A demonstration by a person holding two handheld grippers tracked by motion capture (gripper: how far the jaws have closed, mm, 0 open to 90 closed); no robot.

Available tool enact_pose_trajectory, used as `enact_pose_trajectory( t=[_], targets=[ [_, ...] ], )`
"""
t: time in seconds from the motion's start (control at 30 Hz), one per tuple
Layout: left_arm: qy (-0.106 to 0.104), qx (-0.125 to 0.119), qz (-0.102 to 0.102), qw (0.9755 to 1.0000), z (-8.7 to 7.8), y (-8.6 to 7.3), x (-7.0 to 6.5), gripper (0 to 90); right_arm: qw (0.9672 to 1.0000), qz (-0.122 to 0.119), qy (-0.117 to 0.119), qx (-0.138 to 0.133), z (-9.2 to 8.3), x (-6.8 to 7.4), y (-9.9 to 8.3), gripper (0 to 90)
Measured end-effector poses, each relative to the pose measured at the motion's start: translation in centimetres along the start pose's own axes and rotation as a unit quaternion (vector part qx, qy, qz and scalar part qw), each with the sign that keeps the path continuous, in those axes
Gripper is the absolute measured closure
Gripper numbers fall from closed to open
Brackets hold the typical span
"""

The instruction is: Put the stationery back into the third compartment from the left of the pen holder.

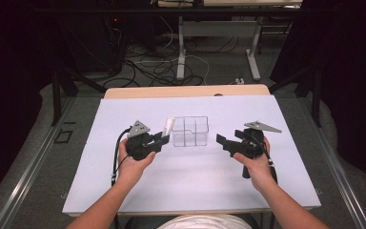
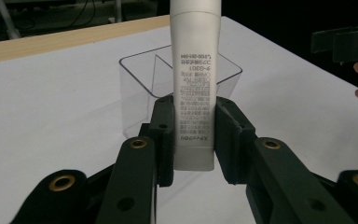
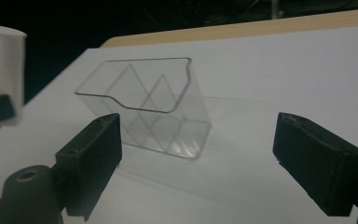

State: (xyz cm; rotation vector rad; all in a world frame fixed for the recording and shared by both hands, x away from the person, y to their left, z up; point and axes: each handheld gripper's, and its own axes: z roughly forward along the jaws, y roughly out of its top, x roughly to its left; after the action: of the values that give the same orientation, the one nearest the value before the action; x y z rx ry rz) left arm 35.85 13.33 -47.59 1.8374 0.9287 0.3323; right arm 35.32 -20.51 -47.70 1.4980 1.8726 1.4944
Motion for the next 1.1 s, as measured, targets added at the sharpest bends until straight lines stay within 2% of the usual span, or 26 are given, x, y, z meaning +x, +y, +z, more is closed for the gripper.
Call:
enact_pose_trajectory(
  t=[0.03,0.17,0.23,0.27,0.3,0.33,0.37,0.43,0.47,0.5,0.53,0.57,0.63,0.67,0.7,0.77,0.87,0.9,0.93,0.97,1.1],
  targets=[
    [-0.002,-0.005,-0.005,1.0000,0.1,-0.1,-0.2,71.0,1.0000,0.000,0.000,0.000,0.0,0.0,0.0,15.2],
    [-0.008,-0.006,-0.023,0.9997,0.8,-0.6,-1.1,71.0,0.9998,0.008,0.015,-0.008,0.4,1.9,0.0,15.7],
    [-0.006,-0.004,-0.017,0.9998,1.1,-0.9,-1.5,71.0,0.9994,0.025,0.024,-0.006,0.6,2.7,0.0,16.0],
    [-0.009,-0.004,-0.025,0.9996,1.3,-1.0,-1.8,71.0,0.9992,0.030,0.027,-0.006,0.7,2.9,0.0,16.3],
    [-0.011,-0.004,-0.023,0.9997,1.5,-1.0,-2.0,71.1,0.9988,0.039,0.029,-0.003,0.9,3.2,-0.1,16.5],
    [-0.013,-0.004,-0.026,0.9996,1.7,-1.0,-2.2,71.0,0.9988,0.040,0.030,-0.002,1.0,3.3,-0.1,17.3],
    [-0.013,-0.005,-0.020,0.9997,1.8,-1.0,-2.4,71.0,0.9984,0.045,0.033,0.003,1.1,3.4,-0.2,20.1],
    [-0.014,-0.007,-0.019,0.9997,2.1,-1.0,-2.8,71.0,0.9966,0.069,0.044,0.009,1.5,3.5,-0.3,23.6],
    [-0.014,-0.008,-0.024,0.9996,2.4,-1.1,-3.1,71.0,0.9966,0.069,0.044,0.009,1.5,3.5,-0.3,23.6],
    [-0.015,-0.009,-0.025,0.9995,2.6,-1.1,-3.3,71.0,0.9940,0.092,0.058,0.016,1.8,3.4,-0.3,26.0],
    [-0.017,-0.007,-0.027,0.9995,2.8,-1.1,-3.5,71.0,0.9940,0.092,0.058,0.016,1.8,3.4,-0.3,26.0],
    [-0.019,-0.008,-0.035,0.9992,3.1,-1.2,-3.8,71.1,0.9912,0.111,0.070,0.019,1.9,3.5,-0.2,28.0],
    [-0.024,-0.009,-0.041,0.9988,3.6,-1.3,-4.2,71.0,0.9900,0.118,0.074,0.020,1.9,3.5,-0.2,29.6],
    [-0.029,-0.005,-0.043,0.9986,3.8,-1.4,-4.5,71.0,0.9874,0.134,0.082,0.017,1.8,3.6,-0.3,30.9],
    [-0.031,-0.005,-0.040,0.9987,4.1,-1.5,-4.7,71.1,0.9874,0.134,0.082,0.017,1.8,3.6,-0.3,30.9],
    [-0.038,-0.005,-0.039,0.9985,4.4,-1.7,-5.2,71.0,0.9852,0.142,0.094,0.020,1.6,3.6,-0.6,33.5],
    [-0.048,0.002,-0.030,0.9984,4.6,-1.9,-5.6,71.1,0.9845,0.144,0.098,0.021,1.7,3.5,-0.8,36.0],
    [-0.050,-0.002,-0.037,0.9981,4.7,-2.0,-5.8,71.0,0.9817,0.152,0.111,0.026,1.9,3.4,-1.1,37.9],
    [-0.053,0.002,-0.036,0.9979,4.7,-2.0,-5.8,71.0,0.9817,0.152,0.111,0.026,1.9,3.4,-1.1,37.9],
    [-0.054,0.004,-0.036,0.9979,4.8,-2.1,-5.9,71.0,0.9800,0.159,0.115,0.032,2.0,3.4,-1.4,38.8],
    [-0.062,0.012,-0.031,0.9975,5.0,-2.6,-6.3,71.0,0.9785,0.170,0.112,0.031,2.1,3.5,-1.8,41.2]
  ],
)
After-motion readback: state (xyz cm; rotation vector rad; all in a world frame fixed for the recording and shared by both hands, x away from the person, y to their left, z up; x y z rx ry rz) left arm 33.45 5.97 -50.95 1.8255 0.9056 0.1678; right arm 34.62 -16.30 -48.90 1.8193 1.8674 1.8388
